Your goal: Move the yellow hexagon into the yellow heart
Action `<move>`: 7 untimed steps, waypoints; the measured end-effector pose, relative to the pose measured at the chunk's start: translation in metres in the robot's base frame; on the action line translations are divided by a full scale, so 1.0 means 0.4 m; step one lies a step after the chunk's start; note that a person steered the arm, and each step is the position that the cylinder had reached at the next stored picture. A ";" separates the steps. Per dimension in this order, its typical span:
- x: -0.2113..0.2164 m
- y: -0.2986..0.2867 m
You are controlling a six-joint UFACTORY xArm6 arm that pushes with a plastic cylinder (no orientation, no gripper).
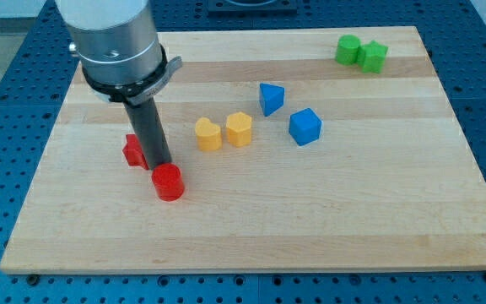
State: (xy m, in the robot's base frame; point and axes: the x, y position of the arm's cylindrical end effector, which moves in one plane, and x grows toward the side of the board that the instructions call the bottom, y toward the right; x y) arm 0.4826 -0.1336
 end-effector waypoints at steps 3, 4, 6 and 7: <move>0.000 0.013; -0.093 0.013; -0.124 0.079; -0.080 0.199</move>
